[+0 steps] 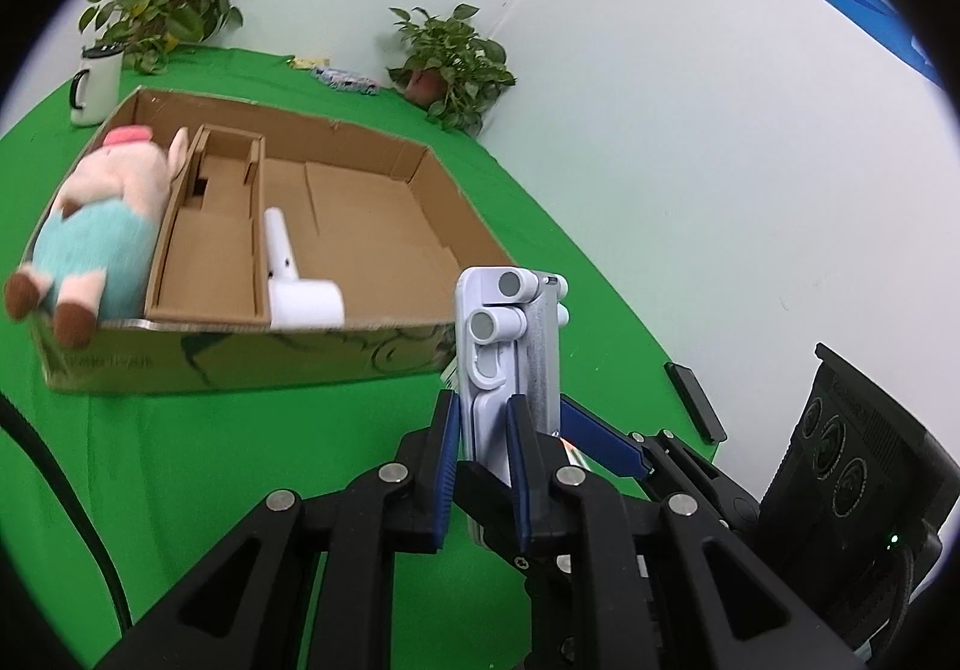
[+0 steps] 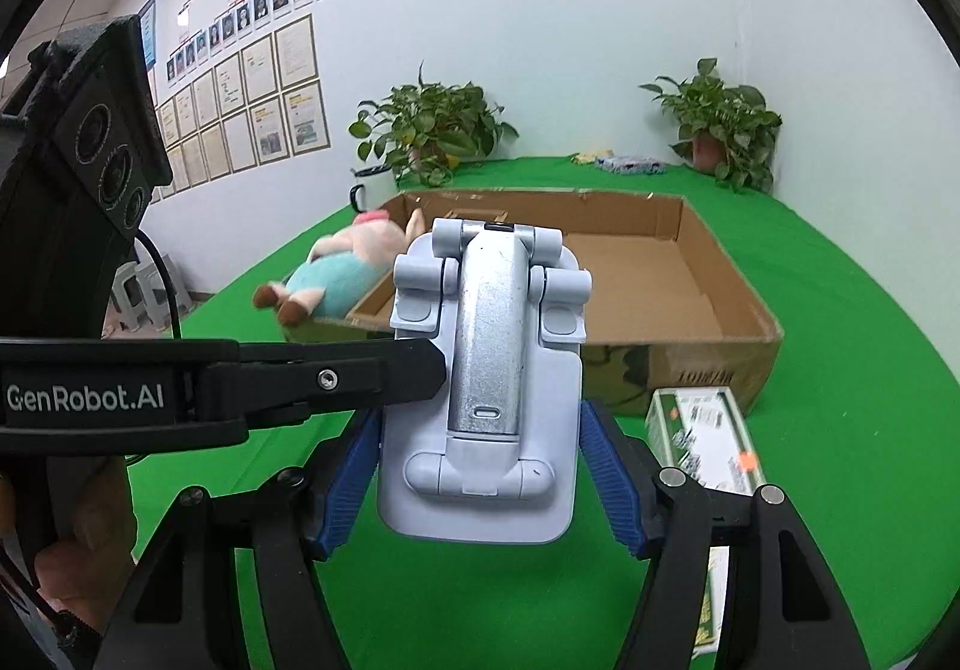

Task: Organize objects
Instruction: 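Lift the phone stand and carry it over the box with the right gripper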

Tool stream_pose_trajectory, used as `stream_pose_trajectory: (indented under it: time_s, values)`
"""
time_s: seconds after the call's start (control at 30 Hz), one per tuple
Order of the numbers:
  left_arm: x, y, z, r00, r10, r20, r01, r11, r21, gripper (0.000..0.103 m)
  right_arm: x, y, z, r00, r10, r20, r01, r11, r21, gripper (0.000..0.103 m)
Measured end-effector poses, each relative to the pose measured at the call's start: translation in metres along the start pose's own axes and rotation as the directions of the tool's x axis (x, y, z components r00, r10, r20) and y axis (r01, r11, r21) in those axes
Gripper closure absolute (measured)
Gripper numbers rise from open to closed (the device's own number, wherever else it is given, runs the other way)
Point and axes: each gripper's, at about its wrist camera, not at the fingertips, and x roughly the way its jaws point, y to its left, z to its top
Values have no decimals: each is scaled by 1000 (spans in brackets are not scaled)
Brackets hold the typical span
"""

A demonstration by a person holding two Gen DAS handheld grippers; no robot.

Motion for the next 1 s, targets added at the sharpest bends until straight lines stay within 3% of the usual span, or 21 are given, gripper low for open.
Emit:
stream_pose_trajectory:
  time_s: [0.37,0.73,1.0]
  values:
    - [7,-4,31,1000,0,11,0,1000,19,89,7,-10,29,1000,-16,25,16,1000,10,39]
    - [35,12,127,1000,-1,-2,1,1000,30,89,55,-40,127,1000,-24,-9,24,999,-38,39]
    - [69,25,151,998,22,-64,-23,1000,-11,89,100,-70,162,996,-21,-88,23,1000,17,39]
